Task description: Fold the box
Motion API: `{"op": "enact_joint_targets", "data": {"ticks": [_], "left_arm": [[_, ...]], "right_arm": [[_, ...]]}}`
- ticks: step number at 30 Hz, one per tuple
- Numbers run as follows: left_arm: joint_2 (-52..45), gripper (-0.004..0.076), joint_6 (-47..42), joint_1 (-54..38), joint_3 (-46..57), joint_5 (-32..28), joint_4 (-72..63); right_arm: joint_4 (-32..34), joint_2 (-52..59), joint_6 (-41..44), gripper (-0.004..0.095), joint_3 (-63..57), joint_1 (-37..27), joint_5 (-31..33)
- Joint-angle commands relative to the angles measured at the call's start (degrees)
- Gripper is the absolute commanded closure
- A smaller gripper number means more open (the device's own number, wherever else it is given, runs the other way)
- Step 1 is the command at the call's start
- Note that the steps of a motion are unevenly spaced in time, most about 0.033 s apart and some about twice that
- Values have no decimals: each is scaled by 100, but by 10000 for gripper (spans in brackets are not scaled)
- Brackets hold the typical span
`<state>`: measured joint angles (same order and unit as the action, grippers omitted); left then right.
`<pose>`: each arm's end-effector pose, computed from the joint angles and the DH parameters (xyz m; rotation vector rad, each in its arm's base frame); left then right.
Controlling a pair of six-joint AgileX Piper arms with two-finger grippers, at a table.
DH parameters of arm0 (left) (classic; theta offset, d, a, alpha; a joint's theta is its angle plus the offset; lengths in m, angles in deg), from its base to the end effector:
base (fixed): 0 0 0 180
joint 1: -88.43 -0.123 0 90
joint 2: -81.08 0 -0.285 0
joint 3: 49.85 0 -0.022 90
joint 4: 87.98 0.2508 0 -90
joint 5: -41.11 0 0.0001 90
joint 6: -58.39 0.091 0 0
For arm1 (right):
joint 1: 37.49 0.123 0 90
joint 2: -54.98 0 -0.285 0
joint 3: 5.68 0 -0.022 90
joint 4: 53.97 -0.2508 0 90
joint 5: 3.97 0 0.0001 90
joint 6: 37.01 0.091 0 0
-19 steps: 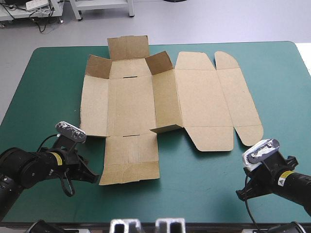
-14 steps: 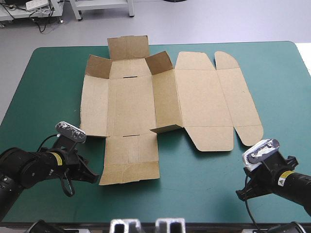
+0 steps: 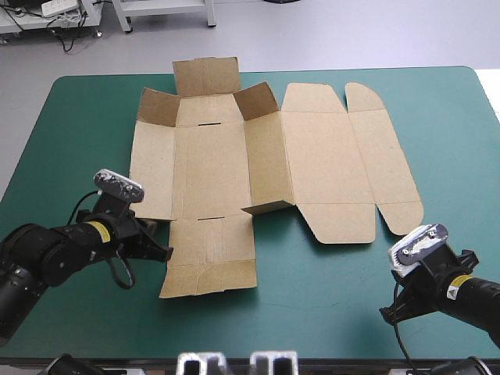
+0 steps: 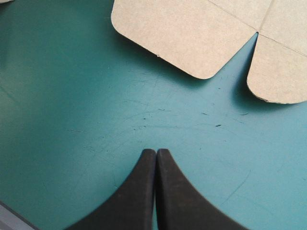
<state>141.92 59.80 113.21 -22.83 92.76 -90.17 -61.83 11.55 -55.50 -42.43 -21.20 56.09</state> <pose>0.1532 -0.0737 0.3340 0.5394 2.3872 -0.2292 0.0876 0.0368 0.3141 -0.6999 2.3391 0.1586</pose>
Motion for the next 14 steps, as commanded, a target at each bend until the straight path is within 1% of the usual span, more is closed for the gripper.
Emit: {"op": "enact_joint_targets", "data": {"ticks": [1, 3, 5, 8, 9, 12, 14], "left_arm": [[433, 710, -45, 8, -598, -718, 219], [756, 708, 10, -150, -927, -758, 287], [1077, 708, 294, -415, -1263, -719, 36], [1554, 708, 1248, -1084, -1744, -421, -957], [1716, 708, 1787, -1360, -1856, -277, -1537], [2000, 708, 2825, -2288, -1979, 46, -2739], [2132, 708, 3131, -2793, -1979, 229, -3282]], "right_arm": [[-55, -3, -90, 932, 151, 2, -272], [-55, -3, -90, 932, 151, 2, -272], [-55, -3, -116, 932, 151, 2, -272], [-55, -3, -157, 932, 151, 2, -272], [-55, -3, -184, 932, 151, 2, -272], [-55, -3, -292, 932, 151, 2, -272], [-55, -3, -316, 932, 151, 2, -280]]}}
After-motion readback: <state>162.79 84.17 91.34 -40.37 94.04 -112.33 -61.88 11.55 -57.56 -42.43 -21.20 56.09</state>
